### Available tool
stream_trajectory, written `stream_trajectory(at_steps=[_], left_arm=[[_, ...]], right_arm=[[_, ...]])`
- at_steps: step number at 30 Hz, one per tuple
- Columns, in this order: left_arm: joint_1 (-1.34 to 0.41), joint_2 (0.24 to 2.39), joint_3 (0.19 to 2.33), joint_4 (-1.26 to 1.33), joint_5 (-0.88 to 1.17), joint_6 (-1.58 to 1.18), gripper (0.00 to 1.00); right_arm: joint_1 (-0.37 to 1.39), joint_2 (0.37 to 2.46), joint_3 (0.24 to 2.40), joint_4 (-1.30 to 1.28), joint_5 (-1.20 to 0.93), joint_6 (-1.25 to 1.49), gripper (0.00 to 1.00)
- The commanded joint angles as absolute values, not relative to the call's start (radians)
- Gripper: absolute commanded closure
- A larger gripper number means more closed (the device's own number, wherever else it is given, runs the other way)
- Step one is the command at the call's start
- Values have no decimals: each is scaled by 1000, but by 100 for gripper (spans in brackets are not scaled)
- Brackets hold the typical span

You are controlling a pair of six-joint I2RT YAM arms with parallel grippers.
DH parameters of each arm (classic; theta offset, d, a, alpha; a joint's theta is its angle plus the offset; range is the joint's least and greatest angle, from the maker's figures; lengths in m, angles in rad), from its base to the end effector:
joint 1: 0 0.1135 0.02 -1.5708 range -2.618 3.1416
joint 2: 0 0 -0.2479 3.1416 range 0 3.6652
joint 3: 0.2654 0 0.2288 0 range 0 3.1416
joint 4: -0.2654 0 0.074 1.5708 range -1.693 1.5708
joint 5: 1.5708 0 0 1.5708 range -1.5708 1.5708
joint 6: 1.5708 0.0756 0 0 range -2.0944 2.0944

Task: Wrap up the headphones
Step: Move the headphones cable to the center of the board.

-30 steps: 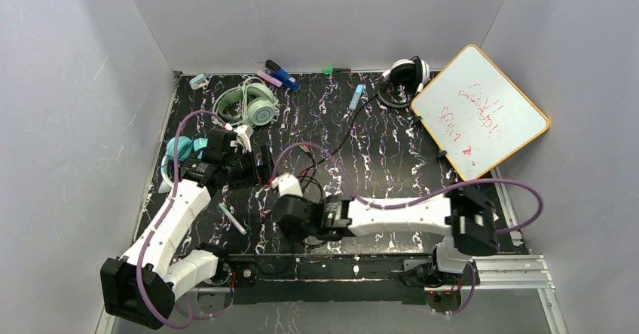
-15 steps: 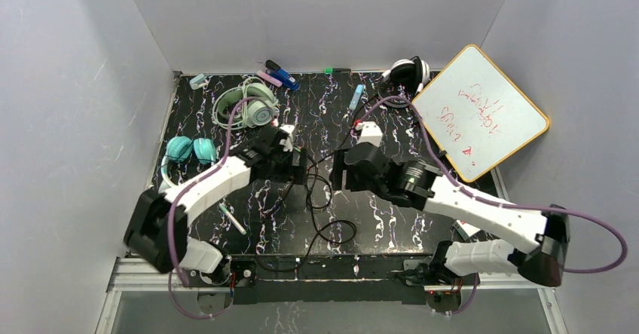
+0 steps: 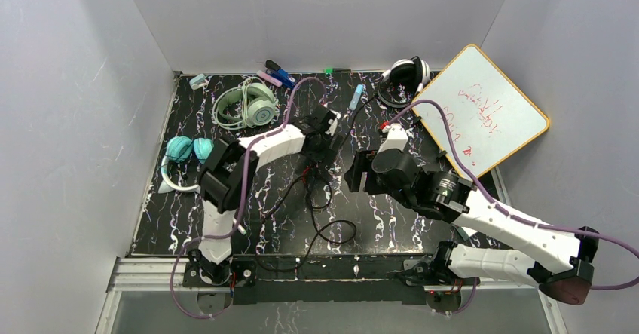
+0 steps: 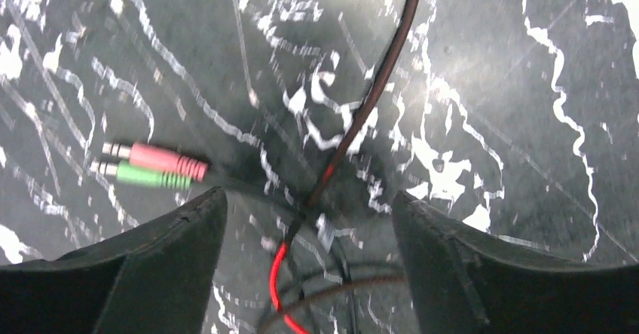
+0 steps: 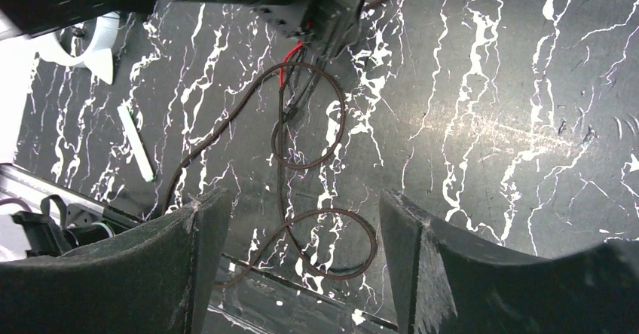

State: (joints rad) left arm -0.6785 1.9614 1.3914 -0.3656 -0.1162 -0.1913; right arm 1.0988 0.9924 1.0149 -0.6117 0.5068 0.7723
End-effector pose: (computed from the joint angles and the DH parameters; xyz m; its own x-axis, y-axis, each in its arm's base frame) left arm 0.3333 -0.2575 0.1541 -0.7236 0.3408 -0.6003 0.4403 0.8976 -0.0212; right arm 0.1329 0.1796 0.3082 -0.5963 0.1737 -0.7837 -0.2501 0.8876 0.3869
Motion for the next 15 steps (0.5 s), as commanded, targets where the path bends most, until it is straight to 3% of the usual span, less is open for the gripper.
stream_trajectory(at_steps=[1,8,15], left_arm=[[-678,2076,1547,-457,-77,-94,26],[-678,2233,1695,-498,-82,-93,32],[-679,2328,1756,-607,-52,-108,95]], right_arm=[[1094,958,994,-604,554,778,20],[1094,953,987,-609,554,772,20],[1092,938,980,-621,558,774,20]])
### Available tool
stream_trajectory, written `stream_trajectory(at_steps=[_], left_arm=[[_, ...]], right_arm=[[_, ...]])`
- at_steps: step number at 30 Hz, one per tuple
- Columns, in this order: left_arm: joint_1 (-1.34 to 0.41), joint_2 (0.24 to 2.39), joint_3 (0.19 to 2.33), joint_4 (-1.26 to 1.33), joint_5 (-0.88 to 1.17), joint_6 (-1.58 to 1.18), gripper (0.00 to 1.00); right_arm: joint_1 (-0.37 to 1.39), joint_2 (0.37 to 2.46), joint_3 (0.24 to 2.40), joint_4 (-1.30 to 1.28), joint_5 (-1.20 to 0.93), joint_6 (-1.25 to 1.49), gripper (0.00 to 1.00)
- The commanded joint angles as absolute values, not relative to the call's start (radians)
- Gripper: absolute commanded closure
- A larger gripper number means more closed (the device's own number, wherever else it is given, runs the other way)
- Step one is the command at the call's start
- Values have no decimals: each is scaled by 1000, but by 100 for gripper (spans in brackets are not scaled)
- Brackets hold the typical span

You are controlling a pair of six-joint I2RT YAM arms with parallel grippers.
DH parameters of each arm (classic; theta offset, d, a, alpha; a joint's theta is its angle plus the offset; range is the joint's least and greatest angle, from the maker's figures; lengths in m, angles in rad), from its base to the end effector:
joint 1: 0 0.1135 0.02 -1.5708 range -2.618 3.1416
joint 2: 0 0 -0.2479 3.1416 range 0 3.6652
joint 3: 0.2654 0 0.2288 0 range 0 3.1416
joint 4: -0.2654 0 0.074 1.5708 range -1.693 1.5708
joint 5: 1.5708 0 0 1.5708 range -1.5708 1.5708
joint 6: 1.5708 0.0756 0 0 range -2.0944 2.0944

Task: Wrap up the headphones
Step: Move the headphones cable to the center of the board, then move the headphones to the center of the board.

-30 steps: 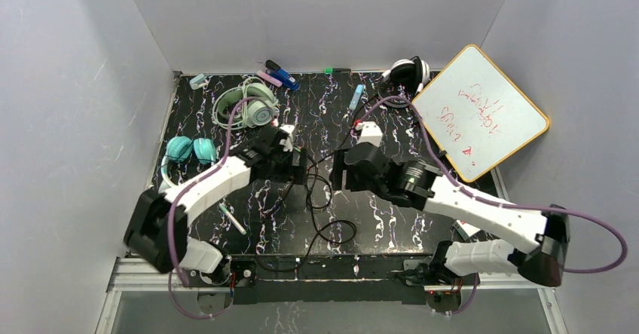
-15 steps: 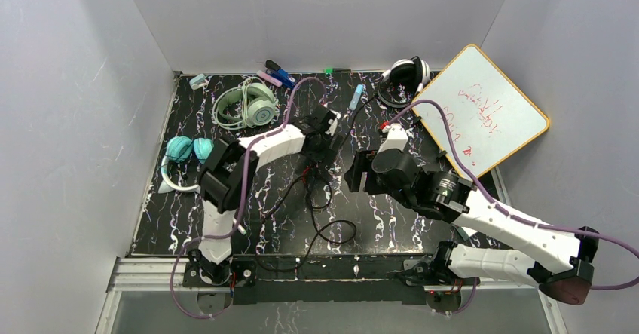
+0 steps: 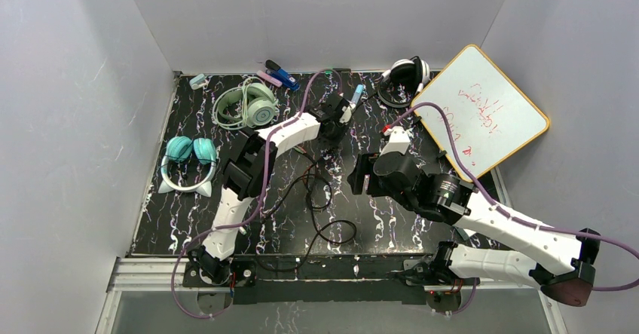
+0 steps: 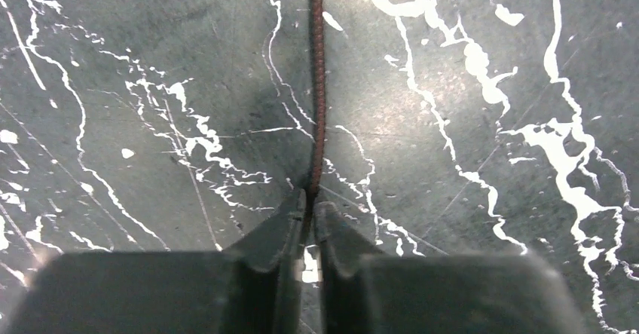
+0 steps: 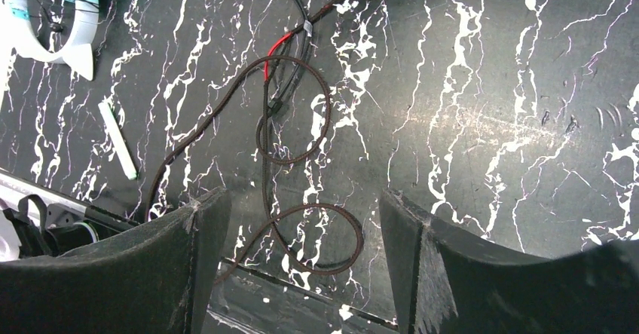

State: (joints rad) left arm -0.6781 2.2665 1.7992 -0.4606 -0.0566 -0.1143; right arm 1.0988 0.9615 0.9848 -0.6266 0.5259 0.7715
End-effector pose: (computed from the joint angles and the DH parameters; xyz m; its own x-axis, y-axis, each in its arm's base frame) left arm 0.3863 -0.3057 0.1383 -0.6876 0.4077 -0.6008 0.5249 0.8508 -0.0234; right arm 0.1303 0.1718 0.3029 -0.5910 0.1686 -0.7889 -0.2376 0.8981 0.3700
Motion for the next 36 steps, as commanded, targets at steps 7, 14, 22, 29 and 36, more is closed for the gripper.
stream_trajectory(at_steps=[7,14,22,29,36], left_arm=[[-675,2063,1486,-561,-242,-251,100],[-520,1574,1012,-488,-238,-505,100],[-516,1205,847,-473,-180,-580,100],[-519,1232,946,-446,-103,-445,45],[-521,1552,1191,-464,-139,-301,12]], right_arm=[[1092,947,960,-614,543,802,20],[1088,1005,945,-626,538,871,20],[1050,1079,946,-624,597,945,19],[996,1103,983,-613,542,901,18],[989,1031,945,-614,517,896,18]])
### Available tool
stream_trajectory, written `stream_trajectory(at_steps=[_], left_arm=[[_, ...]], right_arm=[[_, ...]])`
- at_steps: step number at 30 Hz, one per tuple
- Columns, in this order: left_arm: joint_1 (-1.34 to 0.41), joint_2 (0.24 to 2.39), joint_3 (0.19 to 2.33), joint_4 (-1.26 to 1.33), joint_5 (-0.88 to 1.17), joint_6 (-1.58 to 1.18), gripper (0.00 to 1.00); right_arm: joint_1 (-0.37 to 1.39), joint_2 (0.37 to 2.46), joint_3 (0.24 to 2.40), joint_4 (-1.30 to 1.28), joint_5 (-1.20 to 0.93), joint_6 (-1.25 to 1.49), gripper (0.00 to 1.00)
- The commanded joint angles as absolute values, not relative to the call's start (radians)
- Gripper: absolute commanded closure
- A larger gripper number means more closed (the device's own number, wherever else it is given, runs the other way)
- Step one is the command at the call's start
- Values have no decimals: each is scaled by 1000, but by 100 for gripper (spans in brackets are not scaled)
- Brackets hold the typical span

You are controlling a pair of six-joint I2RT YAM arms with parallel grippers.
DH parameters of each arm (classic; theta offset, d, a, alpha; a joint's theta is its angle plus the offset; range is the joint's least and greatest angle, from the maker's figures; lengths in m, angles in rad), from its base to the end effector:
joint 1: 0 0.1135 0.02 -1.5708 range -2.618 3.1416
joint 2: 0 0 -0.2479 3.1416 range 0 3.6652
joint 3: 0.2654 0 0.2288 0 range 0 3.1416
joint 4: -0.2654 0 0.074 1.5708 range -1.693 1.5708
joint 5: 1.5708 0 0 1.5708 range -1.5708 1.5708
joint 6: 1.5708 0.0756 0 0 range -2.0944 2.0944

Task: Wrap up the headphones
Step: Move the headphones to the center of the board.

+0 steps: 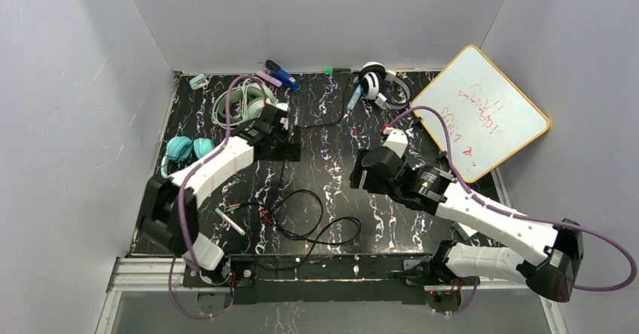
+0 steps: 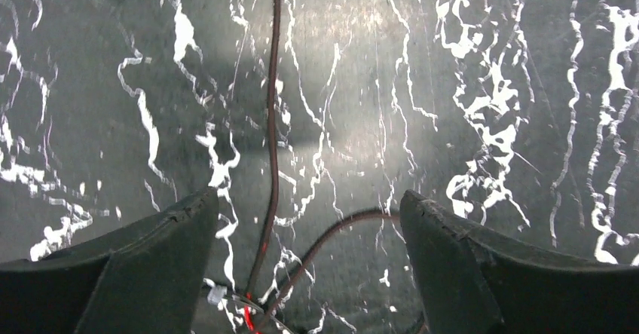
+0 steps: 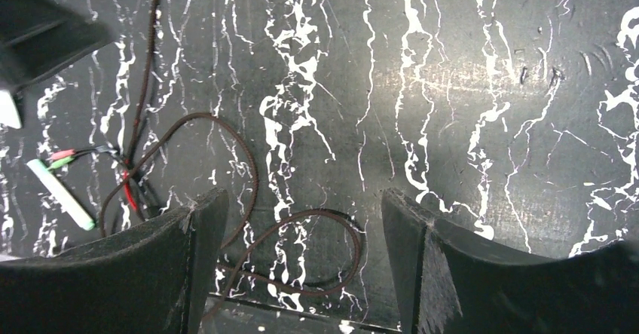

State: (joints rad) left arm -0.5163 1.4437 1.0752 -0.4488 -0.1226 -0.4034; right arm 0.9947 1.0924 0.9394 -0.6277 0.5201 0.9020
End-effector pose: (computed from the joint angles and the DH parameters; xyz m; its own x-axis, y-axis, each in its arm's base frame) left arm 0.2812 -0.1490 0.2272 -0.7471 -0.0239 -0.6643 0.1348 0.9732 -0.1866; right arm 0.1581 0.1744 0.2610 -0.6578 0.2372 -0.7149 -0.0312 0.9397 0.3405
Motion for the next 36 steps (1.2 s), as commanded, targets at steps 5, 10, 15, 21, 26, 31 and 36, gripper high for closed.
stream_trajectory(at_steps=[5,10,15,21,26,31,36], left_arm=[[-525,1772,1379,-439,-92,-210,12],[-529,1987,1601,-464,-22,-85,2],[-531,2166,1765,-463,118,92,2],[-532,2332,1990,-561,70,202,2],[-528,2441,2113,-613,66,230,2],[-526,2545,2225,-748,194,216,42],[-528,2541,2175,-782,209,202,100]], right_arm=[[987,969,914,-620,520,901,18],[985,943,915,-618,514,875,18],[985,944,933,-615,516,845,18],[983,937,939,-626,497,844,18],[983,921,937,-629,502,843,18],[980,913,941,-640,511,844,19],[979,915,942,-623,514,838,19]])
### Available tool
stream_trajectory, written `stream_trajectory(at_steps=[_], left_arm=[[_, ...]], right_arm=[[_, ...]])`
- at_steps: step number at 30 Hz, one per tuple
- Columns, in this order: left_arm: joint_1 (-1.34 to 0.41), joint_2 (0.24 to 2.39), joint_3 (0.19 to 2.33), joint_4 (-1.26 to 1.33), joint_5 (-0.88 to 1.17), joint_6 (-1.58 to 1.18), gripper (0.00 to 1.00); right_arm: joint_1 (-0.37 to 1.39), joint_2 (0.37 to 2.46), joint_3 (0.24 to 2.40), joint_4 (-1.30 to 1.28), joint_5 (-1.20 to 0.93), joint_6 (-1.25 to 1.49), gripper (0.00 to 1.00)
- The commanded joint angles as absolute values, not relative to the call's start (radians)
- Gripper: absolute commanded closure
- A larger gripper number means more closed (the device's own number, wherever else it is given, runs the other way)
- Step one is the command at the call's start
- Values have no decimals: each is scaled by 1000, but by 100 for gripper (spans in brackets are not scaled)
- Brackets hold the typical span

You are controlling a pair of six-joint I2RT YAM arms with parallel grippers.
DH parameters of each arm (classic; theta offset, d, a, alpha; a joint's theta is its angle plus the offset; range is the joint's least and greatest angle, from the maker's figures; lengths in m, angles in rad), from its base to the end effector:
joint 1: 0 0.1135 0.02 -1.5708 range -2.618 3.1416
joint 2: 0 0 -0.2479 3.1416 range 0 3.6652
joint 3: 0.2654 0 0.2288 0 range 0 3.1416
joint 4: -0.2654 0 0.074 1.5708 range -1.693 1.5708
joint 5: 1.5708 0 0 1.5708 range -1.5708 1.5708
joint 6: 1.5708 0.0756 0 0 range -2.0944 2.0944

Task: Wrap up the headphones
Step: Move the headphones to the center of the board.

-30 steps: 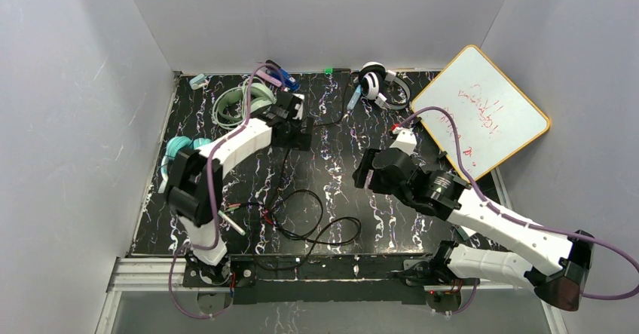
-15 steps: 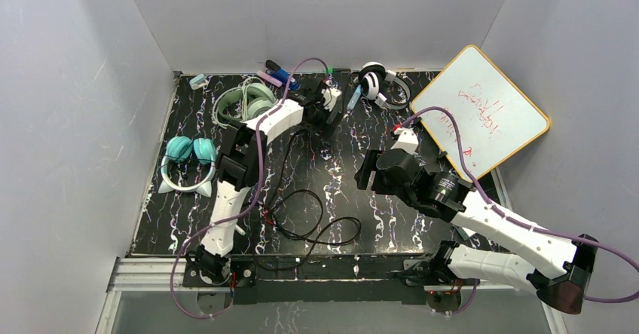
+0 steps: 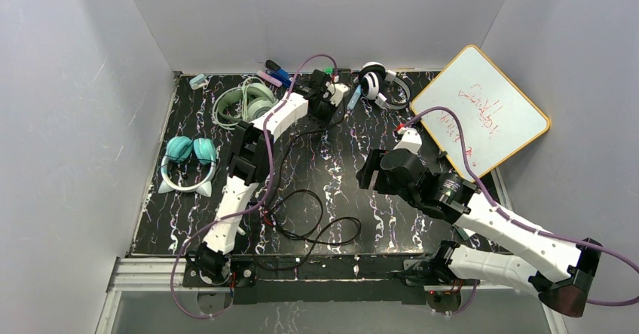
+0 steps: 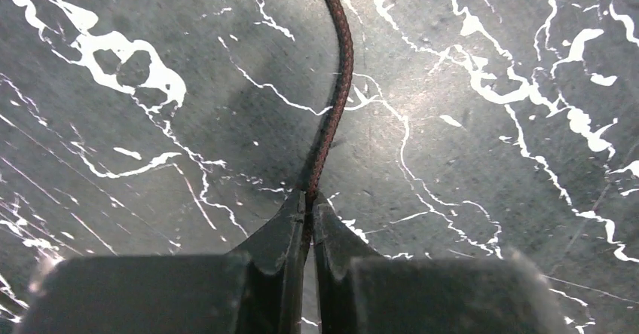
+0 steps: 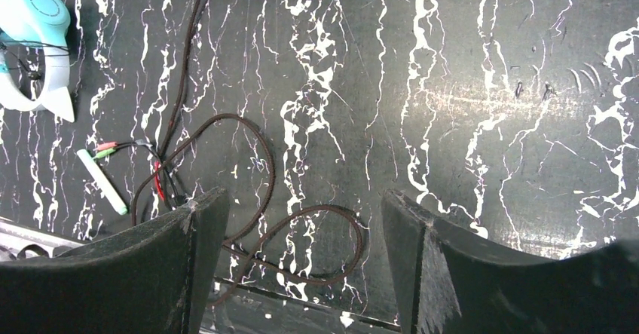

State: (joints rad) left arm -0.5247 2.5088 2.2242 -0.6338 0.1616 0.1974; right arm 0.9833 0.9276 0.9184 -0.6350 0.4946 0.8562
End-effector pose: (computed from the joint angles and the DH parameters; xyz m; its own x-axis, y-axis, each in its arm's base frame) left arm 0.4603 -0.2805 0.1376 -0.5608 0.5483 -0.6204 0.7026 0.7115 -0.0063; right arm 0.1435 0.1508 0.2854 -0.6126 0.2796 -0.7393 -0.0908 0.9043 0.4172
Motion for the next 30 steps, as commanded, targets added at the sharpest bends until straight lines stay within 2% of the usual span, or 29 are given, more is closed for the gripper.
stream_trajectory(at_steps=[1,7,12,15,20,24,30], left_arm=[[-529,2528,2152,-777,194,203,100],[-532,2361,2005,-731,72,127,100],[-532,1993,1692,-560,23,-22,100],[-535,1767,1488,-461,98,-104,100],[-554,1477,1304,-459,195,-191,100],[-570,1326,1213,-487,313,-232,100],[-592,1196,1138,-529,540,-299,100]], right_arm=[[979,920,942,-620,511,838,19],[978,942,903,-594,488,866,19],[977,937,873,-565,468,887,19],[973,947,881,-560,476,885,19],[959,1003,914,-592,516,907,19],[906,1072,944,-592,476,930,17],[847,1147,977,-421,348,951,12]])
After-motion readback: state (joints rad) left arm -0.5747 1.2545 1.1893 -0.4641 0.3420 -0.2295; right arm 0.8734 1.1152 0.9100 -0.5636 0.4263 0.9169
